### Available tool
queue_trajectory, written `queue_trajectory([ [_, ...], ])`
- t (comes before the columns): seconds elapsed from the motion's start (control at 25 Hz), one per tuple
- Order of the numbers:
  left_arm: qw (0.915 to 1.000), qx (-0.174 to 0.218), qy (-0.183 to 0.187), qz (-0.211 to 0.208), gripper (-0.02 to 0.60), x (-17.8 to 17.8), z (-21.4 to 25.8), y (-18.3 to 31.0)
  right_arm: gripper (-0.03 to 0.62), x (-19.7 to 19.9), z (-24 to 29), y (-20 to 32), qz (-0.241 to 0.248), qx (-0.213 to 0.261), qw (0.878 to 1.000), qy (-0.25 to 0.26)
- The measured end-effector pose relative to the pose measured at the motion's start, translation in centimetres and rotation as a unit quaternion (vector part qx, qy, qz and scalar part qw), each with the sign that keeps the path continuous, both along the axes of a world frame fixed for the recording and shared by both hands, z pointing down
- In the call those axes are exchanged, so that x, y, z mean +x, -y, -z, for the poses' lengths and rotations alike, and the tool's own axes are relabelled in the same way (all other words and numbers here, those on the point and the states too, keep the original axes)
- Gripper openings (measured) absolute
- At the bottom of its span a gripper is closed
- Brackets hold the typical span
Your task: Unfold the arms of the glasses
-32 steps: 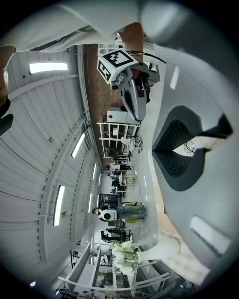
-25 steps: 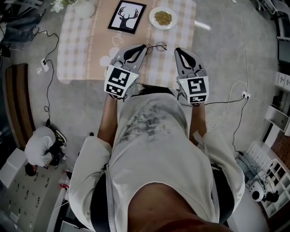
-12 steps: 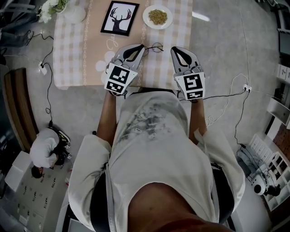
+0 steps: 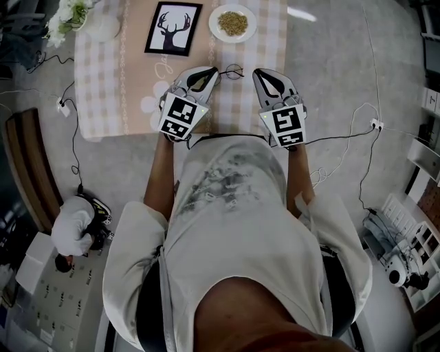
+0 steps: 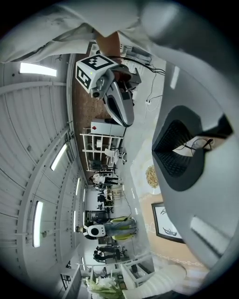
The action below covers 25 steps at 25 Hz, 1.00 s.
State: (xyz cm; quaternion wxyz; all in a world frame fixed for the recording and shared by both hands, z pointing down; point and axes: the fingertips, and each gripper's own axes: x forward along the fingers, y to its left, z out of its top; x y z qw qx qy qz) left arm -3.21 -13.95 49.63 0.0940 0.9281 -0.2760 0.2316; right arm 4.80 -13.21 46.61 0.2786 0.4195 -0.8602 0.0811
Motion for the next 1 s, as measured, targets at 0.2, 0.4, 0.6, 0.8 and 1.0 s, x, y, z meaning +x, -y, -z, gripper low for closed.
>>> queue_trajectory([
  [0.2, 0.9998, -0.008, 0.015, -0.013, 0.011, 0.2, -1.4, 0.3, 0.018, 0.0, -1.2, 0.1, 0.003, -0.013, 1.000, -0.003],
  [0.4, 0.9991, -0.018, 0.027, -0.028, 0.011, 0.3, -2.7, 0.5, 0.018, 0.1, -2.4, 0.3, 0.005, -0.027, 1.000, -0.006],
  [0.6, 0.9981, -0.034, 0.040, -0.032, 0.011, 0.2, -4.5, 0.4, 0.018, -0.1, -3.5, 0.7, 0.010, -0.038, 0.999, -0.012],
  [0.8, 0.9968, -0.042, 0.050, -0.045, 0.011, 0.5, -5.4, 0.4, 0.018, -0.3, -4.5, 0.9, 0.015, -0.047, 0.999, -0.019],
  [1.0, 0.9950, -0.046, 0.064, -0.061, 0.011, 0.9, -6.2, 0.3, 0.018, -0.3, -5.5, 1.0, 0.025, -0.056, 0.997, -0.039],
])
